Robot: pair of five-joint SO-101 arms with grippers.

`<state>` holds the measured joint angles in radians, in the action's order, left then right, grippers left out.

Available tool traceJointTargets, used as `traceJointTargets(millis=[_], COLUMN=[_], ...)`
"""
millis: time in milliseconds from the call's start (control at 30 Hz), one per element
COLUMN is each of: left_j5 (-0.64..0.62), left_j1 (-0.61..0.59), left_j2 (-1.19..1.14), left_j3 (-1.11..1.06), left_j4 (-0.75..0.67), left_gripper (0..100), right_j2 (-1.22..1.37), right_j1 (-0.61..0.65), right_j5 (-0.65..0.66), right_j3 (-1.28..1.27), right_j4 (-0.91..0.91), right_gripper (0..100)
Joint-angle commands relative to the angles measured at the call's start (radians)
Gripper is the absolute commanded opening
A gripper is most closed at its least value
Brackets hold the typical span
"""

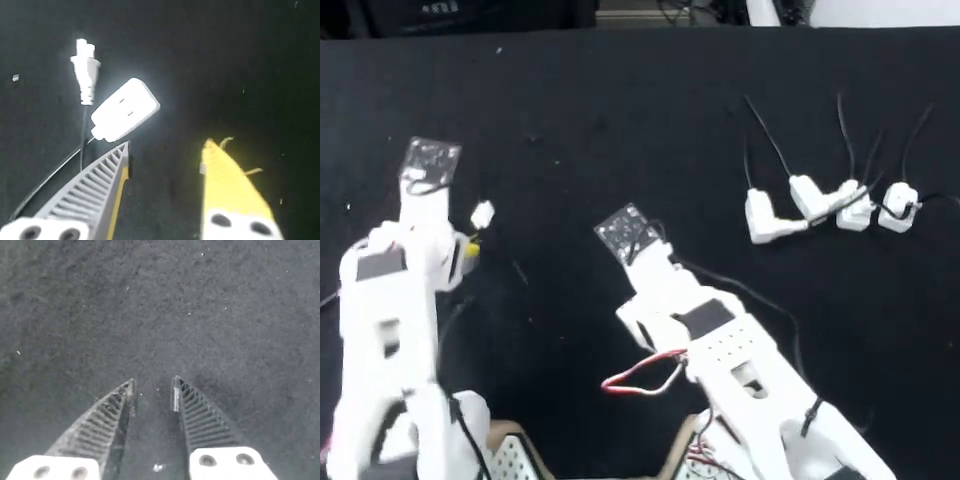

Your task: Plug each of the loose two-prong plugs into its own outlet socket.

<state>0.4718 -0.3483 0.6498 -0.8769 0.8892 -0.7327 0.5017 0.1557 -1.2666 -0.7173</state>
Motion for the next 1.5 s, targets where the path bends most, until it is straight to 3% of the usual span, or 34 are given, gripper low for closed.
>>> traceJointTargets(millis=[0,267,667,767,900,933,1000,1100,1300,1367,1467], left_j5=[0.035,0.304,0.322,0.319,0.318,0.318,0.296,0.226,0.068,0.115,0.315], left_j1=[0.007,-0.084,-0.054,-0.036,-0.018,-0.018,-0.016,0.015,0.133,0.124,0.047], left_j2=[-0.279,-0.597,-0.913,-0.913,-0.875,-0.864,-0.838,-0.746,-0.528,-0.466,-0.394], left_j3=[0.194,0.412,0.639,0.659,0.687,0.679,0.651,0.621,0.529,0.487,0.466], left_j4=[0.0,-0.13,-0.094,-0.002,0.138,0.144,0.146,0.147,0.219,0.258,0.37], left_gripper=[33,32,31,26,3,2,7,3,4,8,24], right_j2=[0.005,0.007,0.007,0.007,0.007,0.007,0.007,0.007,0.007,0.007,0.007], right_j1=[0.014,0.012,0.009,0.009,0.009,0.009,0.009,0.009,0.009,0.009,0.009], right_j5=[-0.003,-0.003,-0.003,-0.003,-0.003,-0.003,-0.003,-0.003,-0.003,-0.003,-0.003], right_j3=[0.002,0.002,0.002,0.002,-0.001,-0.007,-0.022,-0.038,-0.039,-0.039,-0.041], right_j4=[0.021,0.021,0.025,0.025,0.032,0.04,0.066,0.095,0.094,0.092,0.092], right_gripper=[11.1,11.0,11.0,11.0,11.0,11.0,11.0,11.0,11.0,11.0,11.0])
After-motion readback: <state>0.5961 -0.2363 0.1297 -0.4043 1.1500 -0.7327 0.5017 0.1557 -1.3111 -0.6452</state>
